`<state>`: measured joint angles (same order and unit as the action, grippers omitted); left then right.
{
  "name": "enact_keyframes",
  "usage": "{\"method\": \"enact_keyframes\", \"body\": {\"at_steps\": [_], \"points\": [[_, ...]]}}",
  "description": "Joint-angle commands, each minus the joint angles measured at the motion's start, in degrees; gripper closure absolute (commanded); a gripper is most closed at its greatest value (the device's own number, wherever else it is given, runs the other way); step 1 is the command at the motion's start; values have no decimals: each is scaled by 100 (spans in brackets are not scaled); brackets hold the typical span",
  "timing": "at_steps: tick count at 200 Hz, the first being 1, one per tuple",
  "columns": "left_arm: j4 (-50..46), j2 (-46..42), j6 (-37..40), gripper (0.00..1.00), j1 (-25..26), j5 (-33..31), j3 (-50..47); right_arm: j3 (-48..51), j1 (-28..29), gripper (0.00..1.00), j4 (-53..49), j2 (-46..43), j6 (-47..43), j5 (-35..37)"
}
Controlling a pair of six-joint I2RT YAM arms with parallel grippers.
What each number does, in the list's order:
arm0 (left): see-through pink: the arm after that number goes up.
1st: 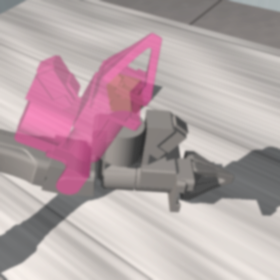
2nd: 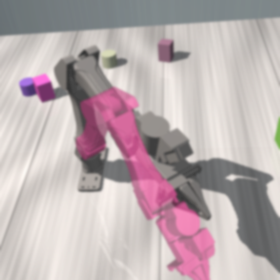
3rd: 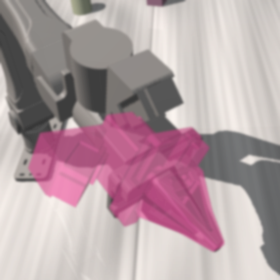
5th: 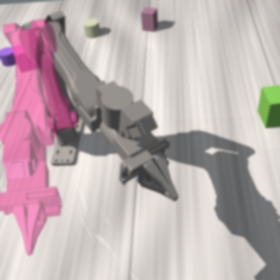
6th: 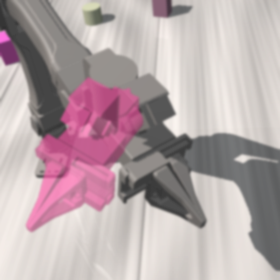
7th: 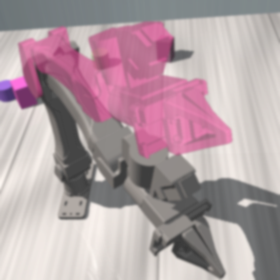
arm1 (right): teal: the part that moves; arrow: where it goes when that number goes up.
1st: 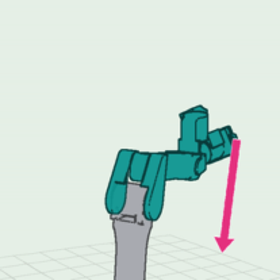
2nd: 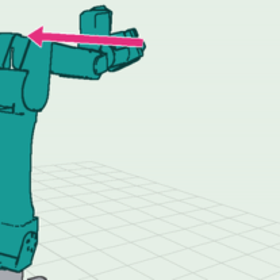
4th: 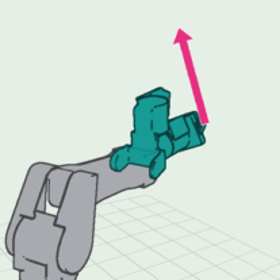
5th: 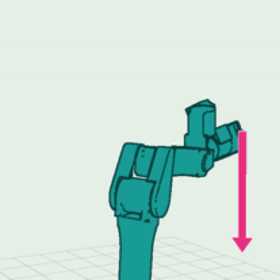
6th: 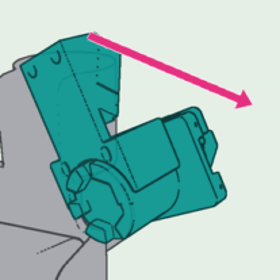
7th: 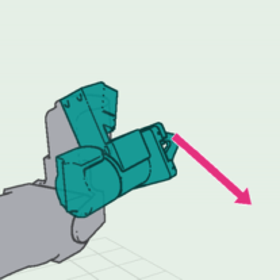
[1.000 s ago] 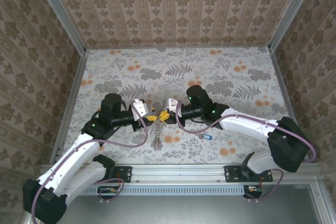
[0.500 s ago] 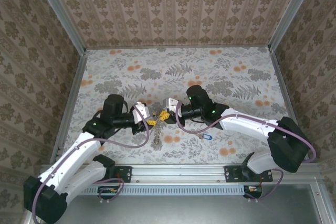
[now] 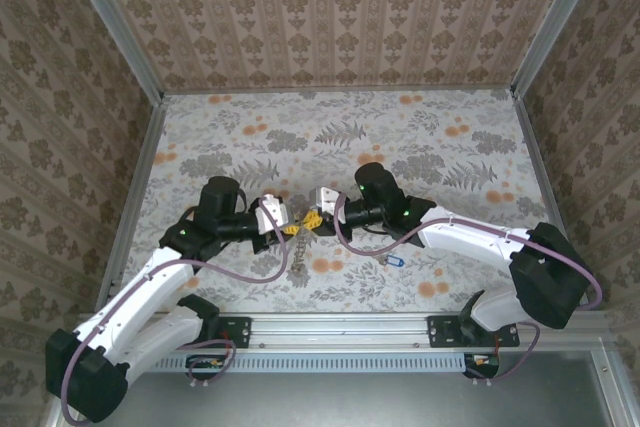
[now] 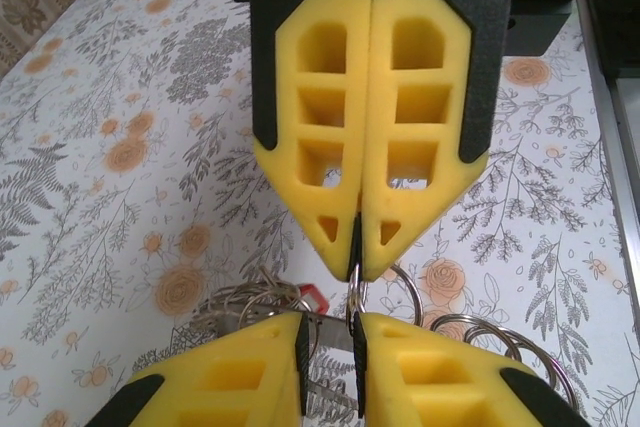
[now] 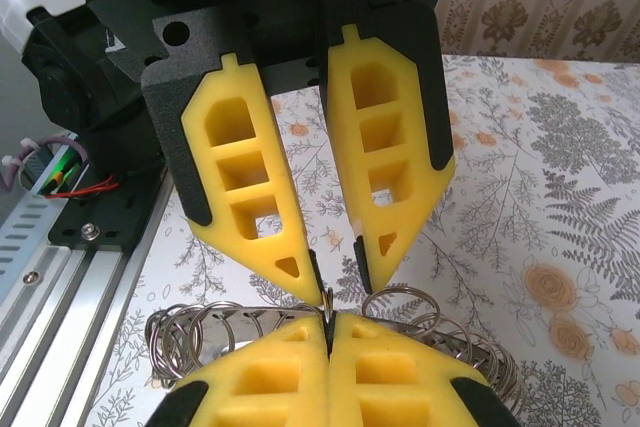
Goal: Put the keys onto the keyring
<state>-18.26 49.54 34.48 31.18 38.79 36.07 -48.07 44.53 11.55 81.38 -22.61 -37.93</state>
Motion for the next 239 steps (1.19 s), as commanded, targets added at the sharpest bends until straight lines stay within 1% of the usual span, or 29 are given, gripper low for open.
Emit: {"method": "enact_keyframes", "body": {"at_steps": [1, 22, 39, 70, 106, 133, 153, 166, 180, 184, 192, 201, 213, 229, 239], "points": [[-119, -42, 213, 79, 55, 325, 126, -106, 71, 100, 181, -33, -94, -103], [-131, -6, 197, 81, 90, 358, 123, -123, 80, 100, 163, -44, -86, -105], [-157, 22, 201, 90, 99, 341, 155, -114, 85, 100, 159, -65, -86, -103], [-203, 39, 221, 93, 116, 227, 263, -156, 122, 100, 31, -75, -147, -92], [-129, 124, 174, 93, 175, 381, 312, -132, 222, 100, 62, -88, -192, 133], [37, 247, 102, 93, 251, 415, 321, -196, 321, 100, -166, -96, -422, 327], [198, 348, -10, 89, 292, 360, 312, -51, 365, 100, 68, -132, -422, 629], [307, 418, -95, 84, 310, 307, 299, 25, 363, 100, 232, -132, -357, 772], [353, 490, -119, 84, 325, 271, 288, 48, 363, 100, 264, -134, -350, 863], [357, 503, -115, 84, 327, 271, 286, 59, 364, 100, 271, -286, -349, 871], [376, 530, -93, 89, 327, 270, 276, 61, 364, 100, 258, -309, -364, 875], [381, 549, -43, 100, 327, 295, 245, 57, 363, 100, 204, -307, -384, 881], [335, 540, 111, 100, 327, 413, 225, 83, 366, 100, 194, -323, -414, 897], [380, 497, 172, 100, 323, 389, 180, 105, 339, 100, 85, -368, -450, 993], [387, 450, 191, 100, 327, 344, 171, 106, 291, 89, -126, -440, -521, 990]]}}
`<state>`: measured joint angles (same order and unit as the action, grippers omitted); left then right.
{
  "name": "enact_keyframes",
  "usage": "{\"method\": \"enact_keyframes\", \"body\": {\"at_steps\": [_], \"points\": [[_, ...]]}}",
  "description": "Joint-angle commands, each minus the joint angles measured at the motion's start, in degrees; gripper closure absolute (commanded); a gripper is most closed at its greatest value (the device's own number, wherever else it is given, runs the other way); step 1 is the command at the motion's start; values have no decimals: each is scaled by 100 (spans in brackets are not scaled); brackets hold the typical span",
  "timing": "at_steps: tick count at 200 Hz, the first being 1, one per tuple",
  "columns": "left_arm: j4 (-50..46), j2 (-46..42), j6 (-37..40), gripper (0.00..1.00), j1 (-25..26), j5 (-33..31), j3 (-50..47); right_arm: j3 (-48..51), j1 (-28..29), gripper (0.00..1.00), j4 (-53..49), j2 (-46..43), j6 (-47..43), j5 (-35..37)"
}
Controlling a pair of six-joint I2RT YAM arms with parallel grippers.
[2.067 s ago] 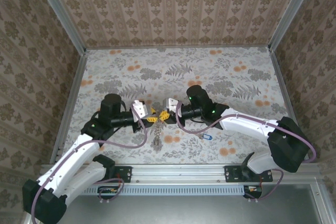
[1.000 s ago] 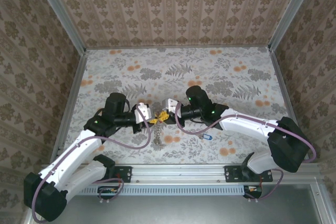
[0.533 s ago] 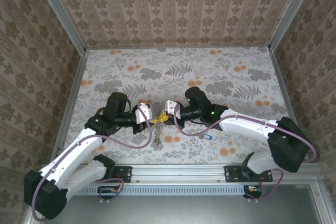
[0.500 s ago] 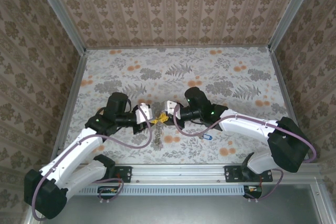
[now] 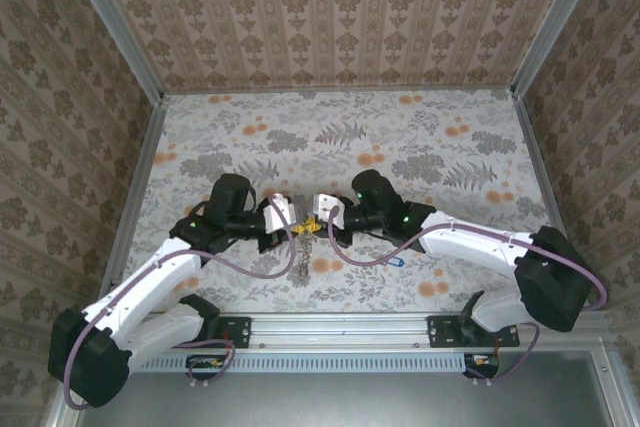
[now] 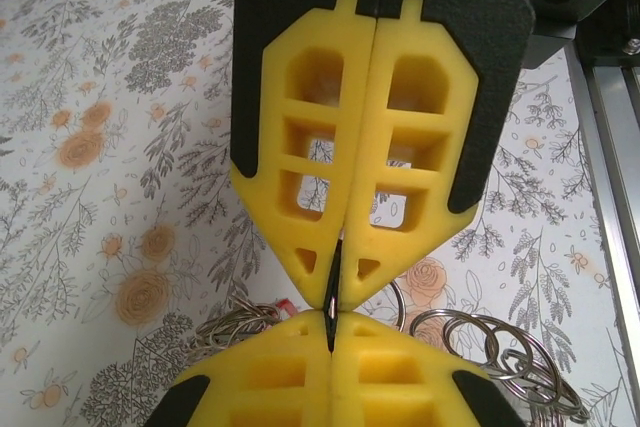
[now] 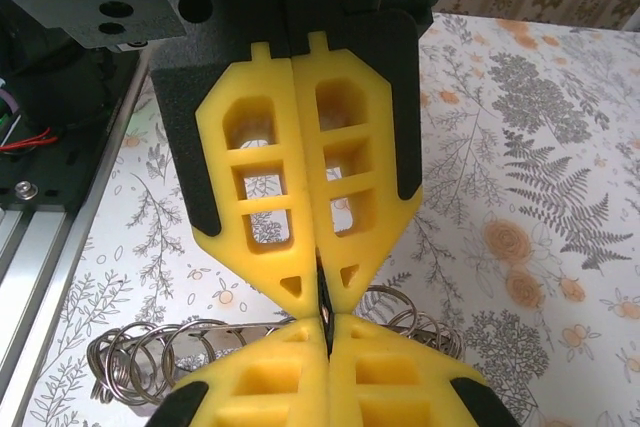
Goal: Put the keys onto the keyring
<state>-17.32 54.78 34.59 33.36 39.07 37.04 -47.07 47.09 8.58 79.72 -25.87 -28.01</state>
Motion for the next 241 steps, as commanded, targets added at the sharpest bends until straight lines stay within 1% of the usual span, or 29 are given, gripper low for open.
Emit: {"method": "enact_keyframes", "body": {"at_steps": [1, 14, 28, 41, 50, 62, 80, 104, 125, 140, 165, 202, 226, 241], "points": [[296, -78, 180, 100, 109, 314, 71, 5, 32, 88, 149, -282, -206, -7], [321, -155, 182, 100, 109, 238, 60, -21, -35, 78, -275, -386, -387, 4], [340, -211, 153, 100, 100, 177, 75, 1, -147, 76, -589, -527, -472, 66], [430, -244, 38, 100, 91, 124, 75, 92, -215, 76, -655, -690, -469, 76], [487, -256, -47, 100, 78, 101, 73, 203, -295, 75, -569, -806, -312, -11], [583, -266, -153, 100, 68, 47, 56, 334, -450, 72, -396, -939, 16, -263], [815, -283, -342, 100, 56, -69, -3, 444, -636, 61, -310, -1051, 411, -547], [1000, -301, -465, 100, 54, -66, -56, 358, -675, 60, -427, -891, 683, -870], [1081, -316, -478, 100, 56, -28, -92, 287, -675, 59, -247, -655, 996, -996], [1171, -339, -519, 100, 58, -10, -134, 199, -675, 53, -231, -493, 1049, -1134], [1309, -364, -611, 100, 60, 22, -215, -53, -687, 53, -590, -271, 794, -1112], [1284, -412, -622, 100, 74, -22, -234, -160, -729, 49, -771, -294, 319, -1200], [1282, -442, -646, 100, 73, -55, -254, -175, -743, 49, -1162, -496, -428, -1018], [1279, -448, -659, 100, 74, -66, -262, -241, -755, 50, -1431, -566, -747, -893]]}}
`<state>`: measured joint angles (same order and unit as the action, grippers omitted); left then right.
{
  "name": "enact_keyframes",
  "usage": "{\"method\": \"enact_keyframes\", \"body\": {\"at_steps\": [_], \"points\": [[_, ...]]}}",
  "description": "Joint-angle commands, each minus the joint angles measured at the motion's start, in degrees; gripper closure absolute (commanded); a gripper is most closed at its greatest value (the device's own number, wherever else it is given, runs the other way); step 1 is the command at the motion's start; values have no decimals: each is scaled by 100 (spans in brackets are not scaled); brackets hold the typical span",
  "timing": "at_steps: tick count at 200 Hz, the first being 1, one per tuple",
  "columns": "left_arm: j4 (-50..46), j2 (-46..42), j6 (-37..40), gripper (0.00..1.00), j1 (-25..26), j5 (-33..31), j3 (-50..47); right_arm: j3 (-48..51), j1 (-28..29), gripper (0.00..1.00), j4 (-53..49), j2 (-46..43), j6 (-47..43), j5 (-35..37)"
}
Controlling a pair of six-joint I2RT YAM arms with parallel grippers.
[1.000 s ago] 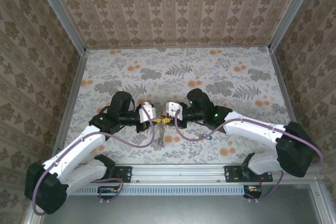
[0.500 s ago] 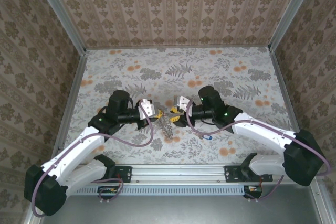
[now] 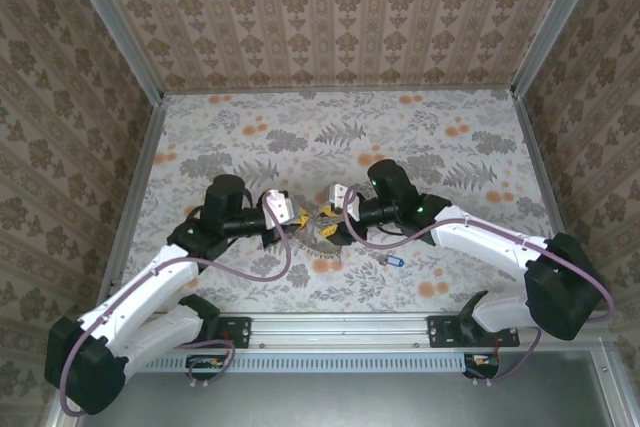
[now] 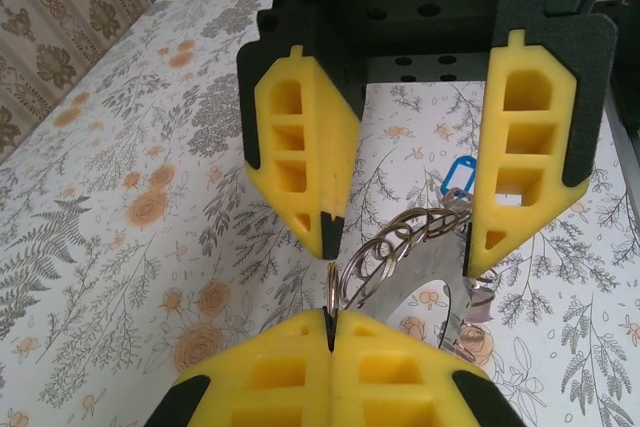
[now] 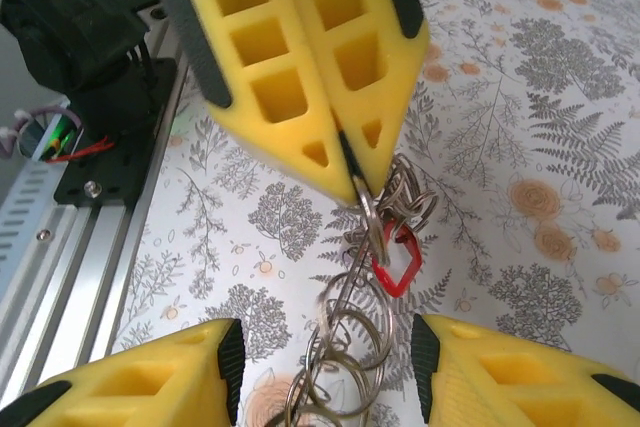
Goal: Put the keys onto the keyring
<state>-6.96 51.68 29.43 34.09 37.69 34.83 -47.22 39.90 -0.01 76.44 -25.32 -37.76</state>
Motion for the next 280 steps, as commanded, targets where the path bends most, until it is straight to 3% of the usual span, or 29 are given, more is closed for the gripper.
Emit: {"method": "enact_keyframes", "body": {"at_steps": [1, 49, 70, 86, 111, 158, 218, 262, 280], "points": [[246, -135, -145, 100, 2, 72, -40, -230, -35, 50, -598, -237, -822, 92], [20, -188, 73, 100, 2, 253, -3, -406, -209, 49, -871, -461, -1274, 227], [-137, -198, 177, 100, 2, 470, 28, -564, -224, 57, -917, -380, -1414, 142], [-203, -195, 186, 100, 2, 507, 48, -680, -123, 63, -848, -231, -1410, 219], [-205, -197, 164, 100, 7, 503, 68, -720, 168, 63, -691, -98, -1524, 658], [-224, -141, 140, 100, 19, 539, 102, -829, 309, 63, -935, 107, -1710, 828], [-213, 74, 170, 100, 44, 608, 169, -868, 454, 73, -769, 265, -1614, 973], [-156, 89, 113, 100, 46, 619, 202, -868, 557, 73, -768, 283, -1603, 1027], [-174, 93, 115, 100, 46, 658, 218, -868, 582, 81, -767, 465, -1567, 1060]]}}
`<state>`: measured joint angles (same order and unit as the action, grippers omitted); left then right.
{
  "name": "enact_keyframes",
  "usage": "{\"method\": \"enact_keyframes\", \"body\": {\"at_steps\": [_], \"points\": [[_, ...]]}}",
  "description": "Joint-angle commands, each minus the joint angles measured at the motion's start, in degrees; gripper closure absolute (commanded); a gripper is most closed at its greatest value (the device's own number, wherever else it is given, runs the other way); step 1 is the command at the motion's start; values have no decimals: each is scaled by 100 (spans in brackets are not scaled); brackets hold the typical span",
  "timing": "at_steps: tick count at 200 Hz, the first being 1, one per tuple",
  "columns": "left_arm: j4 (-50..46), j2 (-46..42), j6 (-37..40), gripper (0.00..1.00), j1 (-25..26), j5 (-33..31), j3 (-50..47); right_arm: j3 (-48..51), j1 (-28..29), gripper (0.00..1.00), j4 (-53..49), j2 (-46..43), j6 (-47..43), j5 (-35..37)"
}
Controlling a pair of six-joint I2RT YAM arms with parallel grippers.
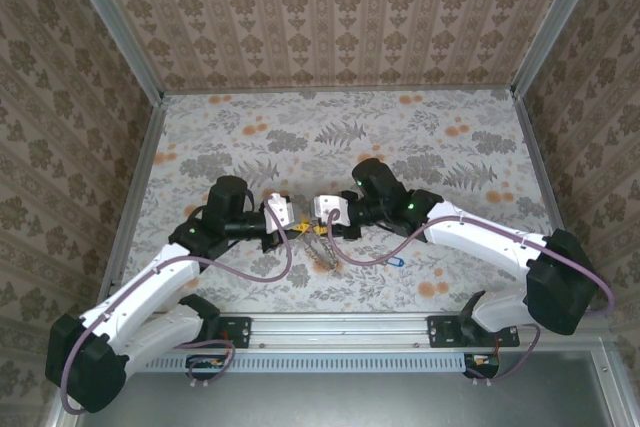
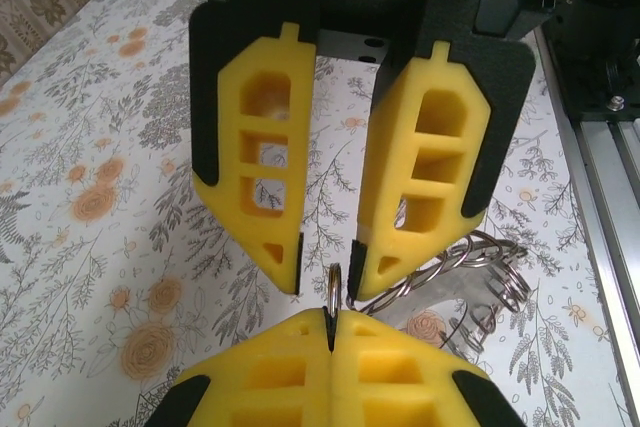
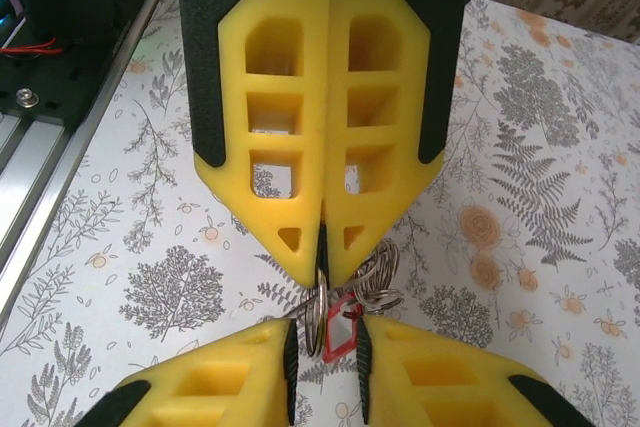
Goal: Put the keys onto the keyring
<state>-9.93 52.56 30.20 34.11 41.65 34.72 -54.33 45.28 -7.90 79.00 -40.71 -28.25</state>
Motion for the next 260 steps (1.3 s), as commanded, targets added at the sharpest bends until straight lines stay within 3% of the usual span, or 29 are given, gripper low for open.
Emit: {"method": "enact_keyframes", "body": {"at_steps": [1, 21, 42, 57, 77, 118, 159, 260], "points": [[119, 5, 32, 100, 43, 264, 237, -157, 48, 82, 24, 211, -22, 105], [106, 5, 4, 100, 52, 249, 251, -162, 56, 100, 34, 223, 72, -19], [-133, -55, -194, 100, 32, -10, 348, 67, 50, 100, 557, 113, 450, -166], [-696, -262, -156, 82, -13, -176, 471, 461, 17, 100, 1400, -159, 950, -172], [-949, -814, -71, 70, -70, -201, 305, 1006, -39, 100, 2701, -410, 1763, -284], [-1101, -1303, -217, 68, -97, -190, 211, 1498, -38, 100, 4412, -509, 2642, -938], [-1053, -1108, -174, 67, -97, -42, 365, 1419, -41, 100, 4860, -389, 2867, -1307], [-1339, -1264, 320, 71, -115, 61, 583, 1319, 41, 100, 4136, -444, 2379, -1444]]}}
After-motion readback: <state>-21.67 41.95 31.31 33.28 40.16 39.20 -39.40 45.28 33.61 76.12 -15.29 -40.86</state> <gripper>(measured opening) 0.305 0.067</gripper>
